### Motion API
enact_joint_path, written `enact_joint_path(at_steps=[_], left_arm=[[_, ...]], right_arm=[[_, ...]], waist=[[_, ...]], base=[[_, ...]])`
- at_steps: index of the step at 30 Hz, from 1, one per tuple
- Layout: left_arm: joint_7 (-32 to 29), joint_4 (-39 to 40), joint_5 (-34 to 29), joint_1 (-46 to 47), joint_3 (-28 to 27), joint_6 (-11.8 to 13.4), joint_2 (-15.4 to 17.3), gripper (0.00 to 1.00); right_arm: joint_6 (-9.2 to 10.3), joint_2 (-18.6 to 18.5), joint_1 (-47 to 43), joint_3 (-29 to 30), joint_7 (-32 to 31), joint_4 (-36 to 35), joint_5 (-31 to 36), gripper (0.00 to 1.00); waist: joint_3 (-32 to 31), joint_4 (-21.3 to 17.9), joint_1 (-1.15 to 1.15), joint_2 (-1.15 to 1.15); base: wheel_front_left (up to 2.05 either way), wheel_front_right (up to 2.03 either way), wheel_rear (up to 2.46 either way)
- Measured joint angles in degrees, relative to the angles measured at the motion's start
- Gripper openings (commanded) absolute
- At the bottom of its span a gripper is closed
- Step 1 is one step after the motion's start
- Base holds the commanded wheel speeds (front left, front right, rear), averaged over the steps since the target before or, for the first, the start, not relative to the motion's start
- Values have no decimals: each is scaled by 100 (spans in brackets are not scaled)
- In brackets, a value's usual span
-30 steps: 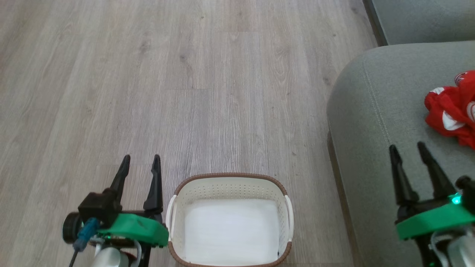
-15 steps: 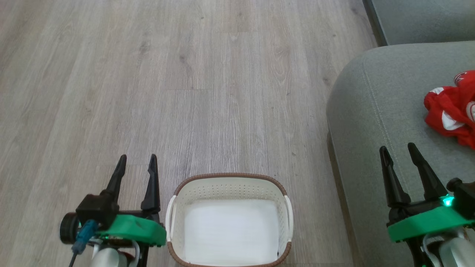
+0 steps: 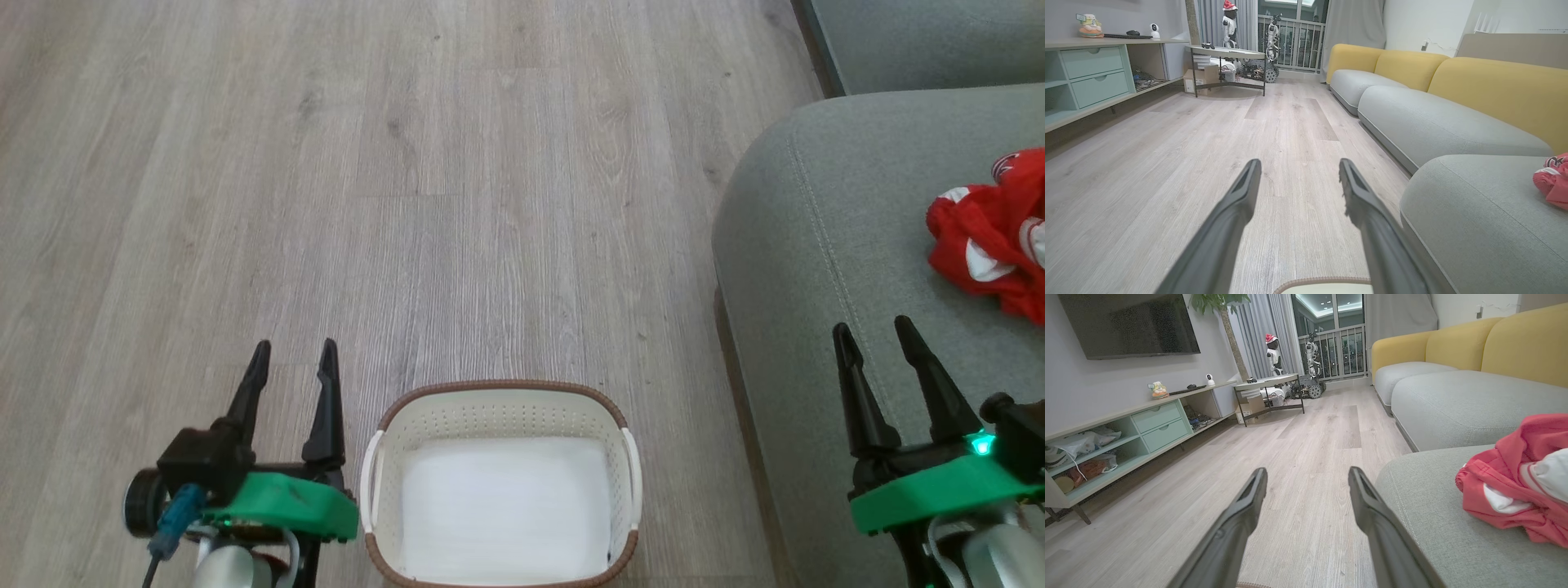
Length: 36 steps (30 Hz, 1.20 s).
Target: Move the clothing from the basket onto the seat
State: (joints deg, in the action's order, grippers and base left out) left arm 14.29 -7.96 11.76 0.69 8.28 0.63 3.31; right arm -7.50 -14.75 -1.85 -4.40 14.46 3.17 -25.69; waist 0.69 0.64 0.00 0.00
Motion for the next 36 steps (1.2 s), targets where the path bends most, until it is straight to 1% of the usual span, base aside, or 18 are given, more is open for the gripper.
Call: enact_joint_path(at_steps=[3,4,9,15,17,30,36], left_arm=[[-1,-63,4,0,-4,-70,-4,100],[-13,-152,4,-4,15,-66,-4,0],[-60,-538,82,-266,33,-67,-8,0],[-159,-545,478,-286,13,-71,-8,0],[-169,-545,605,-285,3,-115,-9,0],[-372,-553,1377,-246,-148,-169,-11,0],[-471,-556,1766,-215,-182,-214,-13,0]], right_arm=[[0,3,1,-3,0,21,-1,100],[-1,15,-3,-15,-2,97,-2,0],[-1,114,-181,-107,-35,468,-70,0],[0,168,-205,-90,-96,483,-405,0],[0,178,-203,-75,-140,493,-508,0],[0,222,-170,34,-324,580,-1172,0],[0,304,-121,79,-403,621,-1499,0]], waist=[[9,-5,0,0],[9,-6,0,0],[9,-7,0,0],[6,-10,0,0],[5,-11,0,0],[-1,-17,0,0],[-4,-20,0,0]], base=[[0,0,0],[0,0,0],[0,0,0],[0,0,0],[0,0,0],[0,0,0],[0,0,0]])
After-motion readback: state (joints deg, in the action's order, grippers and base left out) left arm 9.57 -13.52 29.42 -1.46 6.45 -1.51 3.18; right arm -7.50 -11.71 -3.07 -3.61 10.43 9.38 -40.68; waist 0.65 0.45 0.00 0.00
